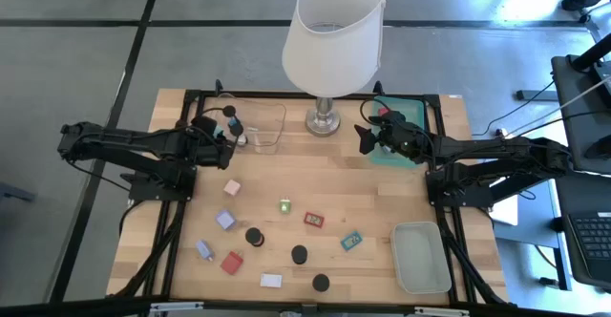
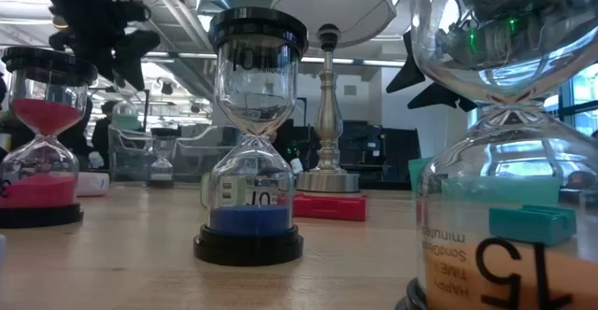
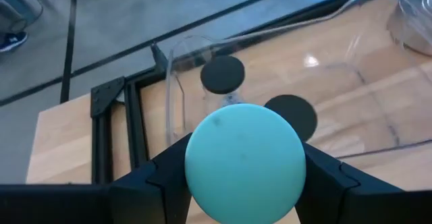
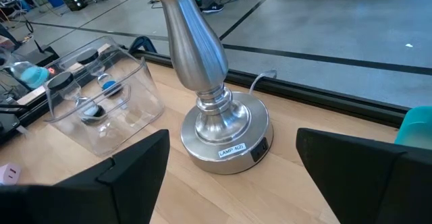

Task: Pick & Place Office items
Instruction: Put the light green hourglass into the transparent bin

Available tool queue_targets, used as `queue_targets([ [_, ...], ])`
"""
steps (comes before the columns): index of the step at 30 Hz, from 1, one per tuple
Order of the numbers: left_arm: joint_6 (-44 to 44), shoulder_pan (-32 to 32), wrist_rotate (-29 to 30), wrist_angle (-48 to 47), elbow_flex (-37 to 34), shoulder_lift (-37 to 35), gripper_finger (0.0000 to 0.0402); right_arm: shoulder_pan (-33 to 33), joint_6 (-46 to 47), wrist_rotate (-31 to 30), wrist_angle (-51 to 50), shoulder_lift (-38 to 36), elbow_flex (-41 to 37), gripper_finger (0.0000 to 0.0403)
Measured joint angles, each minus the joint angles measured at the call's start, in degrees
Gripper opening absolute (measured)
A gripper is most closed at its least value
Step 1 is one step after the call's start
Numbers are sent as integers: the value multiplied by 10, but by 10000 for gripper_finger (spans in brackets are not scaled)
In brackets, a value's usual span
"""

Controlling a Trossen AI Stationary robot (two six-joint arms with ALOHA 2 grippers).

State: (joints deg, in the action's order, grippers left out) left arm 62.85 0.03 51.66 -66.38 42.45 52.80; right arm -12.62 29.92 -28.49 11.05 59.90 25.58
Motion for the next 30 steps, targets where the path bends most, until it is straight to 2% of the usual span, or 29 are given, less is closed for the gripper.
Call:
queue_targets([
  [7,-12,27,9,9,-17,1,194,0,0,0,0,0,0,327],
  [12,-39,31,-22,41,-17,0,194,0,0,0,0,0,0,327],
  [16,-71,31,-23,81,-17,-9,194,0,0,0,0,0,0,327],
  [22,-96,43,10,94,-17,-31,194,0,0,0,0,0,0,327],
  [30,-118,102,53,95,-17,-43,194,0,0,0,0,0,0,327],
])
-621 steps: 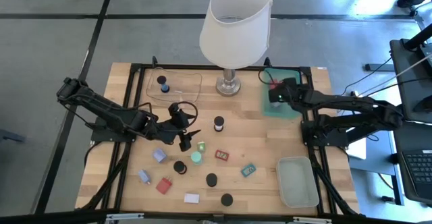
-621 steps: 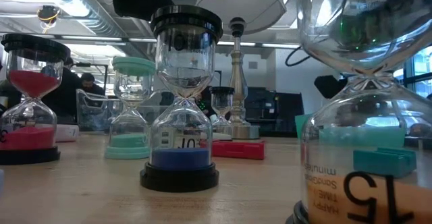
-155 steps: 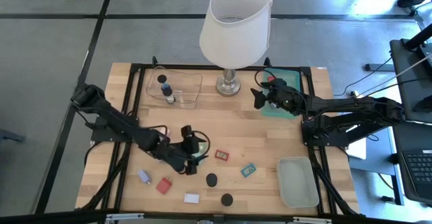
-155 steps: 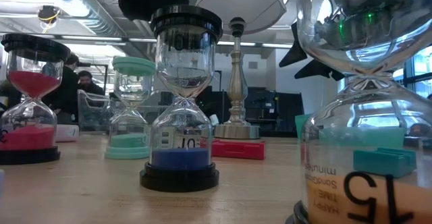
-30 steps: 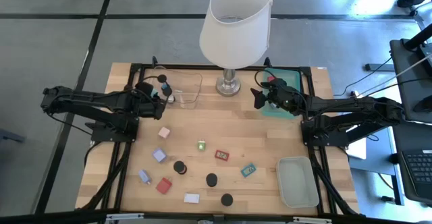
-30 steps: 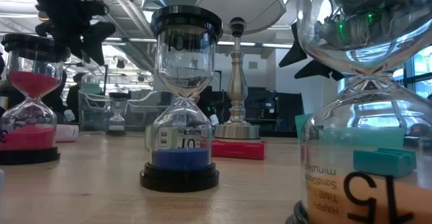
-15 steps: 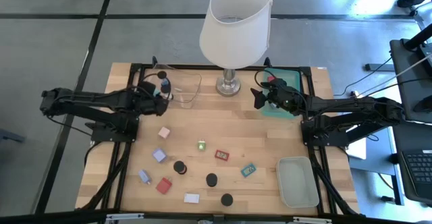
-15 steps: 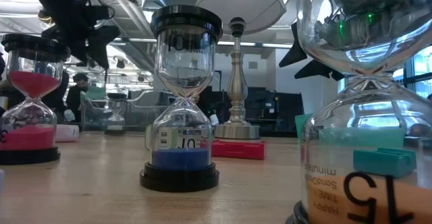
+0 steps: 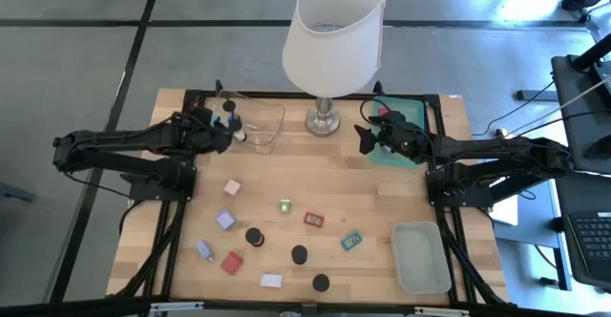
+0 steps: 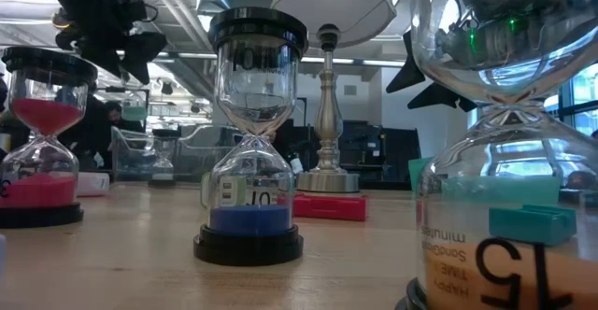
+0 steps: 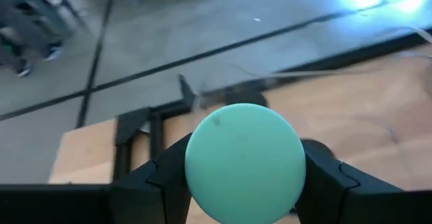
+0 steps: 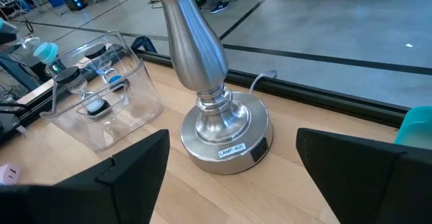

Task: Pick & Place Office items
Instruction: Put the light green hourglass into the transparent bin

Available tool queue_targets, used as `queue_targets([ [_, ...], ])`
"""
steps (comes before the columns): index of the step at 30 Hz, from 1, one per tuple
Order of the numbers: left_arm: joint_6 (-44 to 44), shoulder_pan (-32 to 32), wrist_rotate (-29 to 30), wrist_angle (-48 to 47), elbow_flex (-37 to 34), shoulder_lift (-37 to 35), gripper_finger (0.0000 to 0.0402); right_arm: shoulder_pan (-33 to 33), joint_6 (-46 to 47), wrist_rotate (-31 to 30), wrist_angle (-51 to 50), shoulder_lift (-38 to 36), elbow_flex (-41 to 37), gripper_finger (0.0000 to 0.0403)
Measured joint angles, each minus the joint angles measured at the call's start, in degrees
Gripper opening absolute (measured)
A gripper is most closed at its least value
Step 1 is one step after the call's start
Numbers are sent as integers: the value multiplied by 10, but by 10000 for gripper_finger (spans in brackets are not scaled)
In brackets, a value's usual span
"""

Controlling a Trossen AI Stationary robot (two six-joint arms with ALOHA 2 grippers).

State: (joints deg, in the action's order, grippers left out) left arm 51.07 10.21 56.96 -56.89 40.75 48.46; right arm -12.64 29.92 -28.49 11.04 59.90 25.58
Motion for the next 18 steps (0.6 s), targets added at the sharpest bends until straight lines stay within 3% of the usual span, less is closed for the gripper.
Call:
queue_targets([
  [18,-73,65,-32,79,0,110,194,0,0,0,0,0,0,327],
])
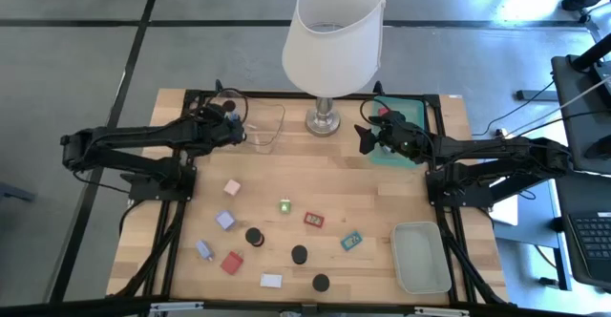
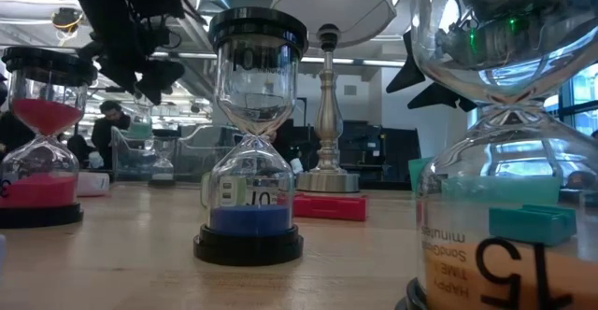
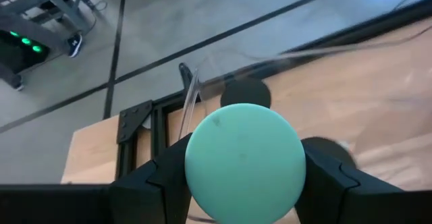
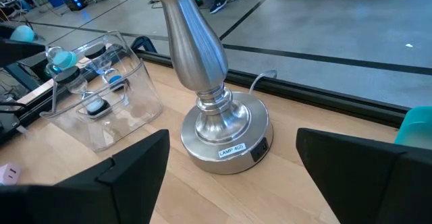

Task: Pick & Place Office items
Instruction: Put the light green hourglass into the transparent bin

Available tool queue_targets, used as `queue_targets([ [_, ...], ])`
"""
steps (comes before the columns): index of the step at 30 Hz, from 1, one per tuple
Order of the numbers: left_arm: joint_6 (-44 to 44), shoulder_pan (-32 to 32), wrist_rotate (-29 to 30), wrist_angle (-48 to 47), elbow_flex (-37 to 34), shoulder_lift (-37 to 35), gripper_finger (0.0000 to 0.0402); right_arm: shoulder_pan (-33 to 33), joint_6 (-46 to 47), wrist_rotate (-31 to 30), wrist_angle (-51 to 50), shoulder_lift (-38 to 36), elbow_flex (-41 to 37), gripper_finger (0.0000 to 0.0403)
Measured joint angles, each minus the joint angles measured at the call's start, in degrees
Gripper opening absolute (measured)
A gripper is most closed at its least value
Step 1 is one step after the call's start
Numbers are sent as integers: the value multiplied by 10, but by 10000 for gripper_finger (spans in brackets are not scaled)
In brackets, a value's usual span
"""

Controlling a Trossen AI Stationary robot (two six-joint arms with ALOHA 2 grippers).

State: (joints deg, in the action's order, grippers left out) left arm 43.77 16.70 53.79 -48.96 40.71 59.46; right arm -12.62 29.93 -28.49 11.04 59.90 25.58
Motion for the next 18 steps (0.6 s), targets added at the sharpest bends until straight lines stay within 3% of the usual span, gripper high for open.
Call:
queue_targets([
  [12,-49,53,-57,138,-77,-7,194,0,0,0,0,0,0,327],
  [18,-63,92,-83,151,-98,-18,194,0,0,0,0,0,0,327],
])
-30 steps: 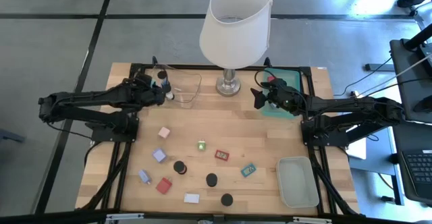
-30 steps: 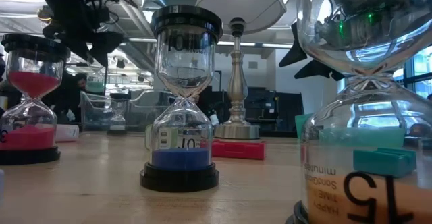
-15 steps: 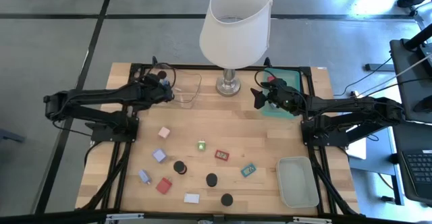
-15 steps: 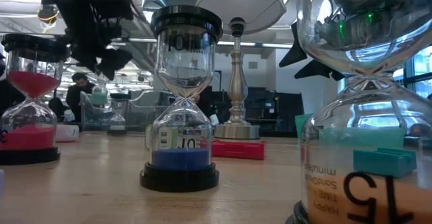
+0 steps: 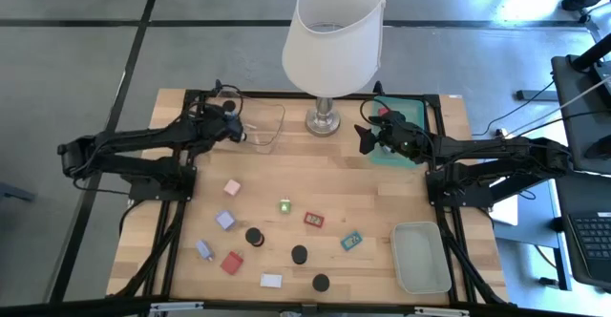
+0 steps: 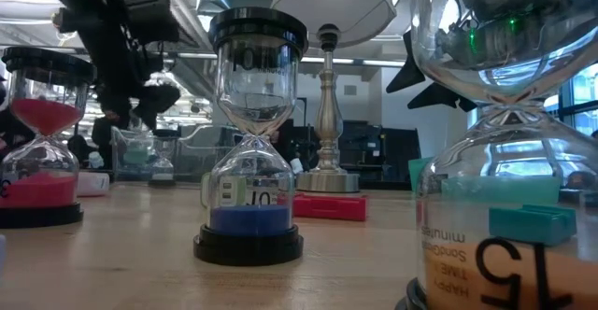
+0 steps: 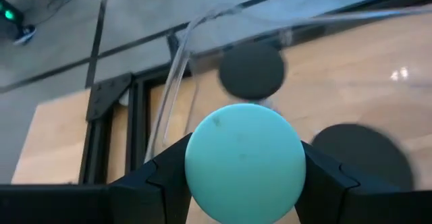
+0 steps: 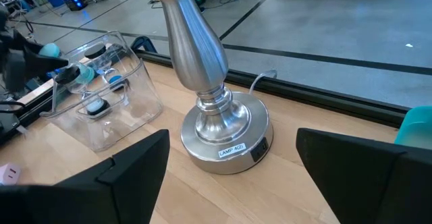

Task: Pick & Place Office items
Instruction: Put the light green hourglass into the transparent bin

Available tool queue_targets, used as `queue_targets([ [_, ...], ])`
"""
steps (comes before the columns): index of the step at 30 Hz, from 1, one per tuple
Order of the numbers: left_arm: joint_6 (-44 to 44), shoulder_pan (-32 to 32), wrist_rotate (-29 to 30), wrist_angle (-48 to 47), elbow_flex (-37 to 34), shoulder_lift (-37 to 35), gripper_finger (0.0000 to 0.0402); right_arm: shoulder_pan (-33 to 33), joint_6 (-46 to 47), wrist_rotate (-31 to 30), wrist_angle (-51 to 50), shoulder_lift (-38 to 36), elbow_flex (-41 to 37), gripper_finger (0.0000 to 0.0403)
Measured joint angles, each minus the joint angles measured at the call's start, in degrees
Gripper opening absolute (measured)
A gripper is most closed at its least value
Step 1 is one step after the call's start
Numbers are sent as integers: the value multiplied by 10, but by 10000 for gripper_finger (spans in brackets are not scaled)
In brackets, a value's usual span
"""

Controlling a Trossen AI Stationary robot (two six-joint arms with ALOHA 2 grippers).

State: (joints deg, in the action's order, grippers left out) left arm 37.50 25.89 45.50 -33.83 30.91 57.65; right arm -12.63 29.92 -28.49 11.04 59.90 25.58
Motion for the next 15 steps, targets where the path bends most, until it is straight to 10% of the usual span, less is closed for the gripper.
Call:
queue_targets([
  [15,-42,70,-104,96,-48,-25,194,0,0,0,0,0,0,327],
])
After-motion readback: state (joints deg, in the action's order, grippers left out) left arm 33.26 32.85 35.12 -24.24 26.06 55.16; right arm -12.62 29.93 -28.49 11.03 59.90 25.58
